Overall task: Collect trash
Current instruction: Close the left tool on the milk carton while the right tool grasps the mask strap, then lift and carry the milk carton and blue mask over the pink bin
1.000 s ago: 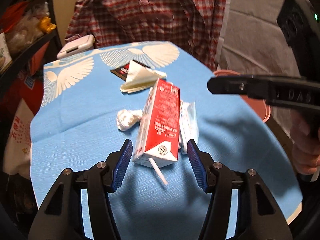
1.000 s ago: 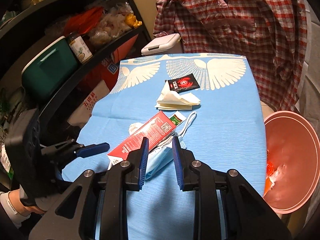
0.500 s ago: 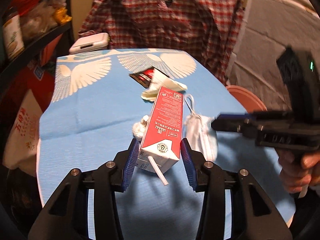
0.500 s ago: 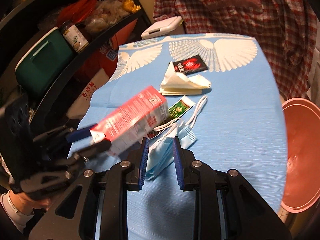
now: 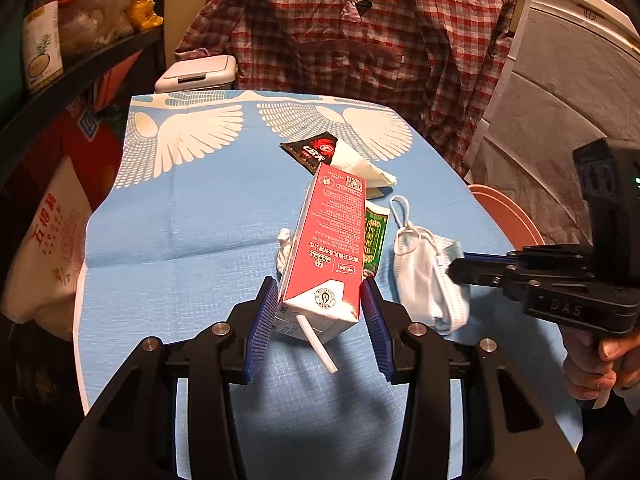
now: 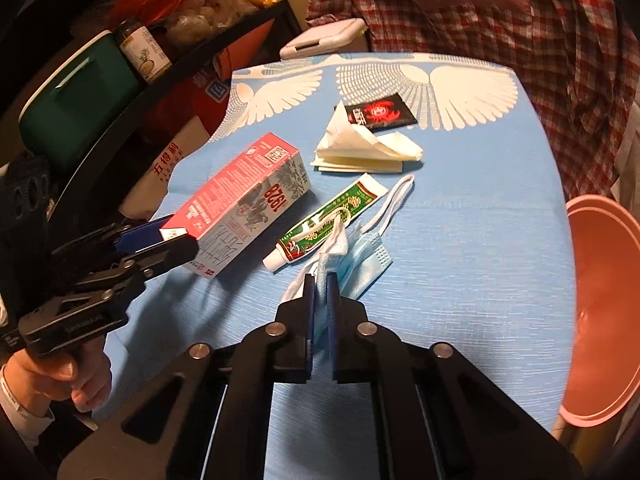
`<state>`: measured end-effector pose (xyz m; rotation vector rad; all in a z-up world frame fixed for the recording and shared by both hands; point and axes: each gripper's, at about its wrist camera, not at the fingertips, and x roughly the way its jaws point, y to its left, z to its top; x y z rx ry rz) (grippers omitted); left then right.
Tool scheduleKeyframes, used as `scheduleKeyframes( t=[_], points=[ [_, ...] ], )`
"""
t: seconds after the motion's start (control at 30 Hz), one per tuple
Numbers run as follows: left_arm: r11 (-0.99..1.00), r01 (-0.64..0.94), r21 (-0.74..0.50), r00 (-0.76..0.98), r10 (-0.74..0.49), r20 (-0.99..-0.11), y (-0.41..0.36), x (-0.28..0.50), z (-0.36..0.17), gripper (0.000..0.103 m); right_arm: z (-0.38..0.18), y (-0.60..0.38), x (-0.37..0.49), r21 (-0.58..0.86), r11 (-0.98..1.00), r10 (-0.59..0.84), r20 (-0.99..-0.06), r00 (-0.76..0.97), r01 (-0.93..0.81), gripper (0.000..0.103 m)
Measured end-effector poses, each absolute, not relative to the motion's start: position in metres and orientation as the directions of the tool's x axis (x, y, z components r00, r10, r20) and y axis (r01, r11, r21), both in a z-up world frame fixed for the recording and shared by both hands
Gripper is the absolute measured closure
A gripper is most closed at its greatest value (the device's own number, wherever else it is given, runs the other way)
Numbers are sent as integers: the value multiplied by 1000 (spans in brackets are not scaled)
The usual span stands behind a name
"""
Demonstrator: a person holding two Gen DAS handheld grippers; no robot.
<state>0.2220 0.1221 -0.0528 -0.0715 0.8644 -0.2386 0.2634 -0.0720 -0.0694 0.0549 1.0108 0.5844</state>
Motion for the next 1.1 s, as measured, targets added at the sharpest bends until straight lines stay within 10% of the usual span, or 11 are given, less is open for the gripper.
scheduleKeyframes(
  t=[1.1],
  points=[
    [980, 100, -171, 731, -189, -655, 102, 217, 9, 63, -13, -157, 250, 313, 891, 453, -644, 617, -328, 98]
  ],
)
